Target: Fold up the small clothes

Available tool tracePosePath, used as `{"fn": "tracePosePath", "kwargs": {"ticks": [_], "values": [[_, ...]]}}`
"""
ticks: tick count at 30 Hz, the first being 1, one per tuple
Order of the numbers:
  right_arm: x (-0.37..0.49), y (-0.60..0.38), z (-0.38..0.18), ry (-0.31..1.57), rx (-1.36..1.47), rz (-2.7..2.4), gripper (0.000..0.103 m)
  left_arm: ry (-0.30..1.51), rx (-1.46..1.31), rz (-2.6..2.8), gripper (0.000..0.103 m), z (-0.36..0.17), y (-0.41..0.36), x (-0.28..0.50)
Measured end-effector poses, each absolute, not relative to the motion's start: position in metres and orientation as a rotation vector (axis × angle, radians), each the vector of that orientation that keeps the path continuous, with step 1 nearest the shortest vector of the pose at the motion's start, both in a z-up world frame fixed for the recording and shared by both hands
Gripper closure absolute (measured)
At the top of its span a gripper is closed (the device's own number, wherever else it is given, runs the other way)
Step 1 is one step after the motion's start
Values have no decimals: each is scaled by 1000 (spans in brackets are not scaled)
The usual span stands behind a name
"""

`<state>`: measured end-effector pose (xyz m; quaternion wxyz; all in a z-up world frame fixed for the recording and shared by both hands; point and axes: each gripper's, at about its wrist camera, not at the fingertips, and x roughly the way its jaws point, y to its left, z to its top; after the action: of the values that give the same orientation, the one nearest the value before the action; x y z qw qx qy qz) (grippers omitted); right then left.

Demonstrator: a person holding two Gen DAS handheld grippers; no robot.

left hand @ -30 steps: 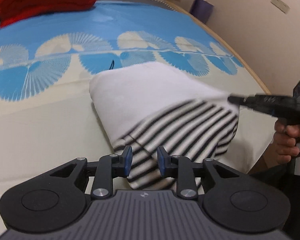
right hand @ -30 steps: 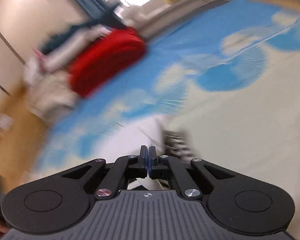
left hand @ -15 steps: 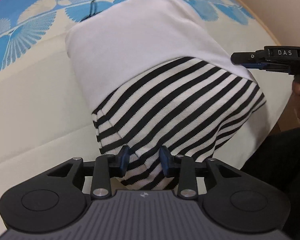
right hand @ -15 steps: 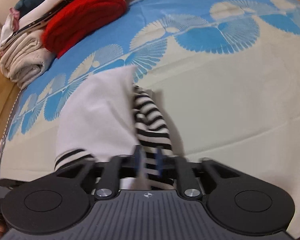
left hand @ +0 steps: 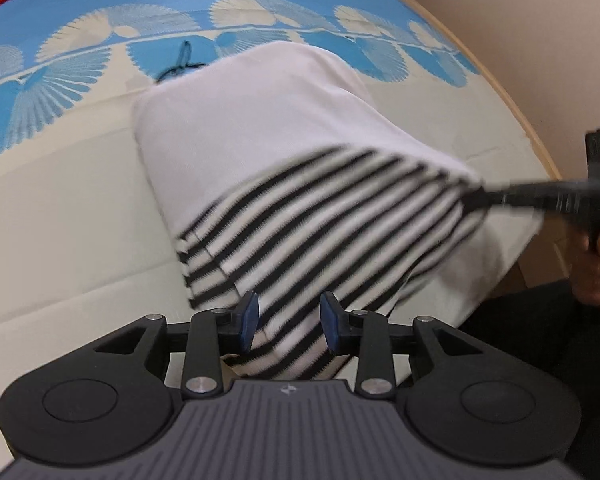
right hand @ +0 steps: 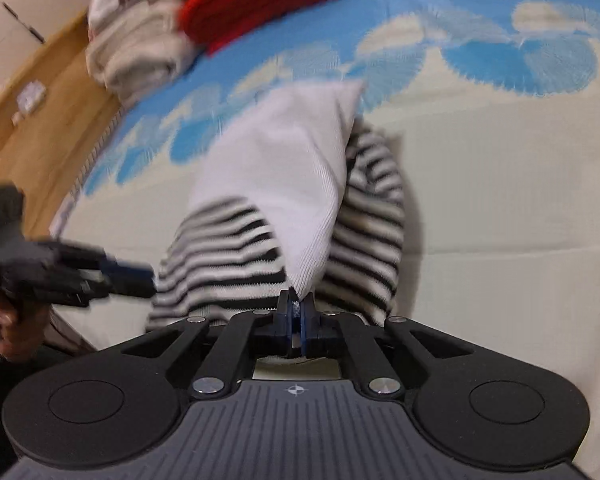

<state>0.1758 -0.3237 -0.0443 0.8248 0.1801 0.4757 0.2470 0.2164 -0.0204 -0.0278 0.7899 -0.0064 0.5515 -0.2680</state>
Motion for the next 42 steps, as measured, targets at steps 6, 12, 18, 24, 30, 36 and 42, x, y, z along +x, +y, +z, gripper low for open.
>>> {"fn": "tracePosePath", "kwargs": {"ticks": [6, 12, 18, 24, 30, 36, 42], "values": [[175, -338, -58, 1121, 322, 443, 101, 1311, 207, -611, 60, -71, -52, 206], [180, -309, -76, 1221, 161, 400, 99, 1300, 190, -604, 58, -58, -49, 213], [185, -339, -36, 922, 380, 298, 63, 1127, -25, -485, 58, -18, -10, 228], [217, -340, -33, 818, 528, 238, 58, 1120, -37, -538, 58, -26, -28, 246], [271, -322, -68, 864, 696, 180, 50, 1178, 140, -535, 54, -56, -54, 244], [303, -301, -85, 889, 754, 189, 52, 1182, 133, -544, 54, -52, -48, 245], [300, -307, -59, 711, 760, 209, 101, 1117, 58, -554, 54, -33, -32, 245]]}}
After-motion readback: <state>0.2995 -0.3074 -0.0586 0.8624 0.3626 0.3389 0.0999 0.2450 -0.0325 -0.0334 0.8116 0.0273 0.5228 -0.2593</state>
